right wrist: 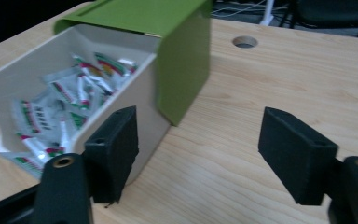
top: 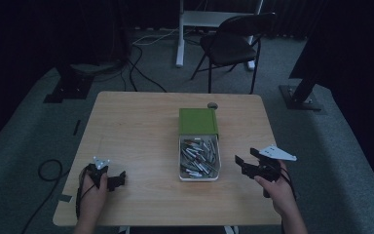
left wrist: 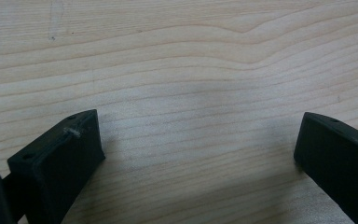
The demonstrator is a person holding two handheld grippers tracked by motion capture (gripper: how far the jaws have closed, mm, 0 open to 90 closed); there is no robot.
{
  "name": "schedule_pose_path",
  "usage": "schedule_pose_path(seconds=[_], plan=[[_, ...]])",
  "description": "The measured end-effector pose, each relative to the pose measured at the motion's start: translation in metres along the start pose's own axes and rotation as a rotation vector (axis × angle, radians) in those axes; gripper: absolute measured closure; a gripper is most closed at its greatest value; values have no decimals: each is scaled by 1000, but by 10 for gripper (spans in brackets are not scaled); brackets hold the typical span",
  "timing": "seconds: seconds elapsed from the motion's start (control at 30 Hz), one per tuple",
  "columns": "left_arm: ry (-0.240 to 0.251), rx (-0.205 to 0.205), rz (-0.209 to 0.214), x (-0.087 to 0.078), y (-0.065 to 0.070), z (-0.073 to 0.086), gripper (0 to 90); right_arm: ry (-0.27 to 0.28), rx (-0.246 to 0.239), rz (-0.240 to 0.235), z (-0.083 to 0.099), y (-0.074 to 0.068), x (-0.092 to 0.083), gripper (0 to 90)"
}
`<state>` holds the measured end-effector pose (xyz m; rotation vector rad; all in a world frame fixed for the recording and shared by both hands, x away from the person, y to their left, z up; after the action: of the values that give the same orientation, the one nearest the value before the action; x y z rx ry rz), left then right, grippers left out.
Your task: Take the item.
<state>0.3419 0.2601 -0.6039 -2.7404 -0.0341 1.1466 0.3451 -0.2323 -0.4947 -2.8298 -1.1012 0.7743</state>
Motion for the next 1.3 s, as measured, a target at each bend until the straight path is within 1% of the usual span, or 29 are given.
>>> schedule_pose_path(seconds=[0.03,0.13,0.17,0.23,0.27,0.33,0.37,0.43,0.47,0.53,0.6,0.8,0.87,0.9,0.93,0.97,1.07,1.1,1.13,1.17,1.2,1.3], plan=[[0,1,0,0,0,0,15,-2,-4,-3,-2,-2,0,312],[0,1,1,0,0,0,15,-8,-36,-14,-7,-9,2,388],[0,1,1,0,0,0,15,-8,-45,-20,-9,-12,3,401],[0,1,1,0,0,0,15,-11,-48,-32,-12,-17,4,420],[0,1,1,0,0,0,15,-8,-58,-44,-14,-19,5,436],[0,1,1,0,0,0,15,3,-75,-89,-17,-27,6,448],[0,1,0,0,0,0,15,8,-83,-104,-19,-31,7,456],[0,1,1,0,0,0,15,9,-126,-151,-22,-42,9,463],[0,1,1,0,0,0,15,4,-146,-170,-23,-47,11,481],[0,1,1,0,0,0,15,-23,-191,-205,-23,-57,15,482],[0,1,1,0,0,0,15,-25,-209,-231,-24,-65,21,482],[0,1,0,0,0,0,15,-31,-271,-273,-24,-80,32,466],[0,1,1,0,0,0,15,-42,-291,-288,-22,-84,35,489],[0,1,1,0,0,0,15,-42,-291,-288,-22,-84,35,489],[0,1,1,0,0,0,15,-60,-315,-308,-20,-91,41,513],[0,1,1,0,0,0,15,-69,-326,-315,-18,-94,43,525],[0,1,1,0,0,0,15,-87,-330,-339,-15,-100,50,575],[0,0,1,0,0,0,15,-87,-330,-339,-15,-100,50,575],[0,0,0,0,0,0,15,-94,-330,-346,-13,-102,53,594],[0,0,1,0,0,0,15,-123,-333,-345,-9,-104,59,609],[0,1,1,0,0,0,15,-136,-333,-347,-7,-105,62,615],[0,1,1,0,0,0,15,-152,-336,-339,-4,-106,67,644]])
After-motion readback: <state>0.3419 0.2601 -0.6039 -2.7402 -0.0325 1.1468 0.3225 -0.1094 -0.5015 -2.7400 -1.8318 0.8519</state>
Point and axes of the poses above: each handheld gripper's, and its own axes: x roughly forward along the jaws, z roughly out of its underside, y roughly to its right, the point moved 6 cm from there along x, roughly forward along the jaws, and after that the axes turned 12 degrees about -z, right-handed, at the moved point
